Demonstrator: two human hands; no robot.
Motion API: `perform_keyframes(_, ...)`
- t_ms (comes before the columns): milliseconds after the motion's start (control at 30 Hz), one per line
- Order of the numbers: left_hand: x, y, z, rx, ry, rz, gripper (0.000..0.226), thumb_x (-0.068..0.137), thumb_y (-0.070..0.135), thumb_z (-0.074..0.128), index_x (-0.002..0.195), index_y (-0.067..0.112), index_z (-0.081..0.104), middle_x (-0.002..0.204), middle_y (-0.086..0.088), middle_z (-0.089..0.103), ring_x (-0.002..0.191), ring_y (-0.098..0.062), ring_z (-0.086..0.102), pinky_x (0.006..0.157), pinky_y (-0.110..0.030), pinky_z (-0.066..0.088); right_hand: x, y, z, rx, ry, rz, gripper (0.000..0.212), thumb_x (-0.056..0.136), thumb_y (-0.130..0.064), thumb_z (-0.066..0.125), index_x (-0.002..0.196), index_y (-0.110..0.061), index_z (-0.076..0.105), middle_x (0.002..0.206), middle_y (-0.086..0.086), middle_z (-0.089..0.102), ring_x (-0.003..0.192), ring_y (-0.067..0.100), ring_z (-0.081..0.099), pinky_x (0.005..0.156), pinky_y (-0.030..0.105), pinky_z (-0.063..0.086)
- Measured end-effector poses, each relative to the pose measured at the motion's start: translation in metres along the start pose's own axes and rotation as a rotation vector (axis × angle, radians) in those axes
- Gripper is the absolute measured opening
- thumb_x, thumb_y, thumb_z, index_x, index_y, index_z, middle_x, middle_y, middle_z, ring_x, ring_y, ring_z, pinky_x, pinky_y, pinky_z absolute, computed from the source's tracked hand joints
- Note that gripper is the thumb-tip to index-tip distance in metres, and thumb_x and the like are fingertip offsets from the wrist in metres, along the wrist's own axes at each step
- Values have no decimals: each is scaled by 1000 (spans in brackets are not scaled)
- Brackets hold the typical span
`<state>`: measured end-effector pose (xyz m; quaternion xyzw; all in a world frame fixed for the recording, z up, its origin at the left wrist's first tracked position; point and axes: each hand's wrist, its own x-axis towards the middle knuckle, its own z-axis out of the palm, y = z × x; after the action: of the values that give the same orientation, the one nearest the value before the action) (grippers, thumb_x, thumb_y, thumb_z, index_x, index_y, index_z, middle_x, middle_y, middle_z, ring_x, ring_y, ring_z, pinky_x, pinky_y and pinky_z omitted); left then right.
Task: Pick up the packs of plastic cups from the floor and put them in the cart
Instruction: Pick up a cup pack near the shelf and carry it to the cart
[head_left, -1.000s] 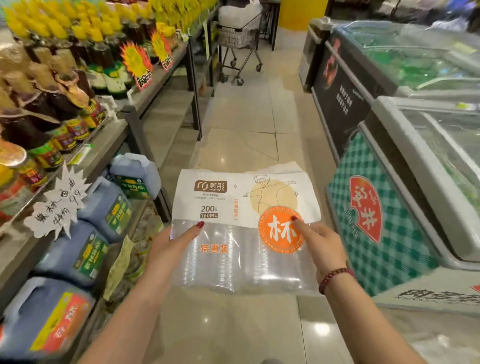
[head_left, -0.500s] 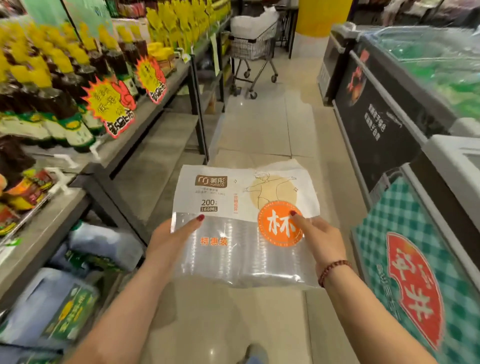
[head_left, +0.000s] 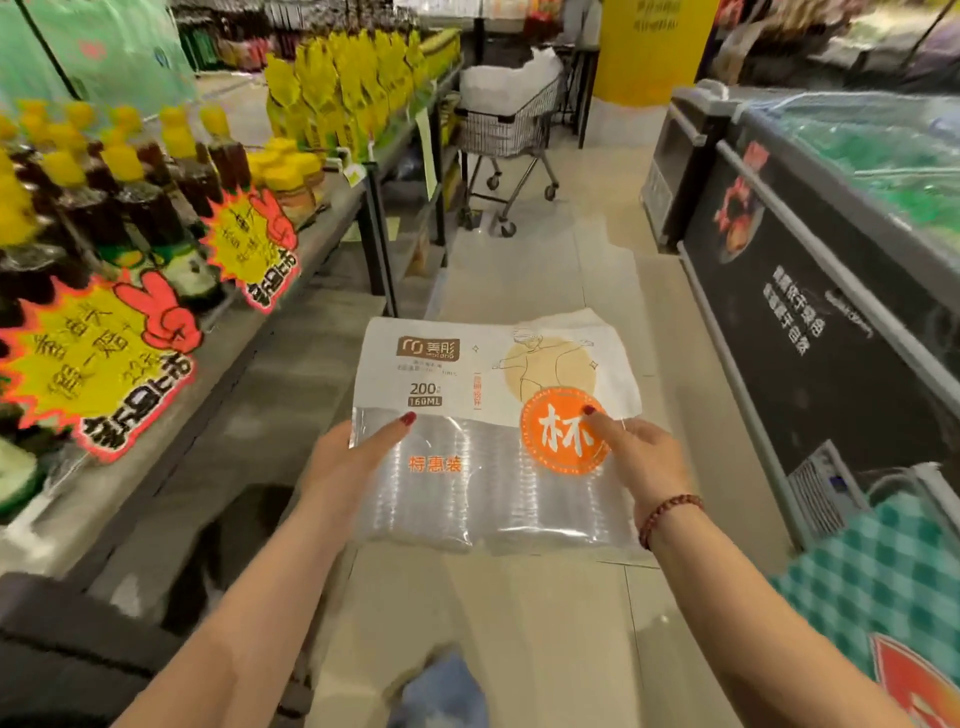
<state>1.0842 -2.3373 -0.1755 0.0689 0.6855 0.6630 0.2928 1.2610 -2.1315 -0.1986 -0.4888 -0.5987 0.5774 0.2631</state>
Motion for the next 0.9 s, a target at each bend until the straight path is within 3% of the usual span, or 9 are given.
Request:
perform_keyframes(133,103,35,11,29,-19,-34,31,73,37,83,99,25,72,85,4,77,79,-22,75,72,-41,60,78,-40,42,-41,31,46,44,70,-56,73,80,-14,71,85,-1,74,90,22,66,89,45,52)
perform_keyframes(233,176,61,20,45,-50,-62,40,66,44,86,99,27,73,92,1,77,86,-28,74,83,-53,58,136,-66,68,-48,71,48,53,55,-65,70,69,-14,68,79,0,73,82,24,65,84,45,51)
perform_keyframes(367,255,85,44,44,-61,-78,36,69,39,85,100,25,72,91,0,77,86,-28,74,82,-53,58,207,-91,95,-41,94,43,43,50,-65,68,61,-24,68,78,6,70,78,26,61,82,46,51)
perform_keyframes(433,295,95,57,32,-64,-78,37,70,37,85,101,23,72,91,-1,77,86,-28,74,82,-53,58,245,-102,108,-27,93,52,43,55,-61,71,60,-18,65,76,9,68,76,25,59,81,47,51)
perform_keyframes(533,361,108,78,41,-66,-76,42,67,40,86,102,24,71,92,1,77,88,-28,73,84,-54,57,314,-117,125,-16,83,40,41,71,-46,77,49,-19,56,61,-2,57,69,23,50,67,39,42)
perform_keyframes(667,443,132,111,27,-72,-62,50,61,48,88,103,29,71,97,0,77,92,-30,73,86,-56,55,412,-143,145,4,39,45,36,61,-54,76,59,-19,68,72,0,70,75,24,61,72,40,48)
perform_keyframes(800,518,163,150,16,-71,-59,39,70,41,85,105,28,72,98,-1,77,94,-30,73,89,-56,54,498,-177,156,-3,24,28,36,68,-50,76,42,-31,60,53,-11,53,65,19,48,67,36,37)
perform_keyframes(900,569,183,176,11,-64,-54,46,61,47,88,102,29,74,98,-1,77,94,-29,73,88,-54,55,555,-200,164,2,18,28,42,72,-47,76,39,-30,57,54,-10,52,64,18,46,67,34,37)
